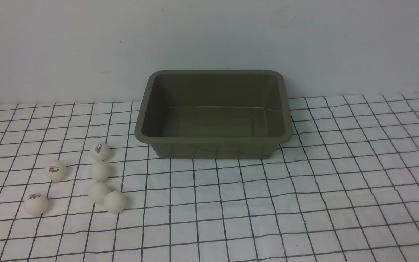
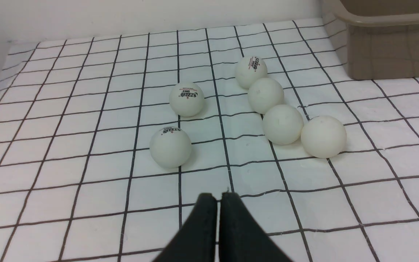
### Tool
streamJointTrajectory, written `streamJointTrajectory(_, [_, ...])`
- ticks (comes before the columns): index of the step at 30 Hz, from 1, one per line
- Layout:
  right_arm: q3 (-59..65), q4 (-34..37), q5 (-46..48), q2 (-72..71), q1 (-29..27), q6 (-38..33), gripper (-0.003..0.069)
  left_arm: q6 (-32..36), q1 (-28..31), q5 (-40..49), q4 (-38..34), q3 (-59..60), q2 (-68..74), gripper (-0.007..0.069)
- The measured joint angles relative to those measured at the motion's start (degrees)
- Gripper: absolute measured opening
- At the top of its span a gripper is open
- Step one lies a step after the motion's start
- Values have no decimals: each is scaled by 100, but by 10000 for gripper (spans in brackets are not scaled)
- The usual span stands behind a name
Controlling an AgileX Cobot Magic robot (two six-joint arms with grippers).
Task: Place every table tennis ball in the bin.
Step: Use the left arm to clamp the table tennis ball closest to it
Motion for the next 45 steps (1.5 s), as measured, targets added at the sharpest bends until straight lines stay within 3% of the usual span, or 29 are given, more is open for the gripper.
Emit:
streamJointTrajectory(37, [0,0,0,0,0,0,-18,29,0,-8,-10,0,0,-4])
streamJointTrajectory(45, [0,0,0,0,0,0,-18,-786,0,-1919,-1801,24,0,-4])
